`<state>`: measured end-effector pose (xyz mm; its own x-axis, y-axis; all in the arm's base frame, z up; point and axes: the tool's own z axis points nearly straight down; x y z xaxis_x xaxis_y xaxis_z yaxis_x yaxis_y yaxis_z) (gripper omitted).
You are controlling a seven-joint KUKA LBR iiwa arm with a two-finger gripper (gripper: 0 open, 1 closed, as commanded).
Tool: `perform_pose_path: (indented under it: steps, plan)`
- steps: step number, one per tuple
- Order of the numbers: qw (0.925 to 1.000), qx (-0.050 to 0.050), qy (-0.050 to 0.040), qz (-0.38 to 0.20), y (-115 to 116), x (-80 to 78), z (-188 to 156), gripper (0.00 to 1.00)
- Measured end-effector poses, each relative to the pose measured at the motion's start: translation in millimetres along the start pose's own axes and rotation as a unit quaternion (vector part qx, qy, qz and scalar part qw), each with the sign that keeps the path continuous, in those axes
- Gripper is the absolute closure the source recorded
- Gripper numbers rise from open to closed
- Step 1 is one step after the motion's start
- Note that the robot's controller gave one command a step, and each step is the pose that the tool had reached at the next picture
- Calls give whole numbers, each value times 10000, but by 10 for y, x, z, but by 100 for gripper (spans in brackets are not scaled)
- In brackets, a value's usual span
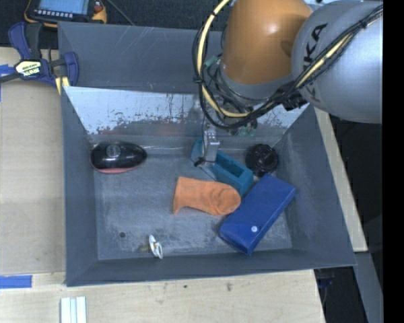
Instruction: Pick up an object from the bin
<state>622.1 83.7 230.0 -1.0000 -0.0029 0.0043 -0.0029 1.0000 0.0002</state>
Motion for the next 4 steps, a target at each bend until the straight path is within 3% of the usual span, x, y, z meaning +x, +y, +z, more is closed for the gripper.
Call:
perform_pose_path:
  steps: [1, 2, 3, 4]
  plan:
    - [10000, -4, -41, 8, -4, -10, -54, 0]
    - [9998, -1, -53, -174, -77, 357, 375, 0]
    - [9998, -8, -37, -177, -616, 265, 539, 0]
    - [9986, 32, -46, -533, -747, 402, 834, 0]
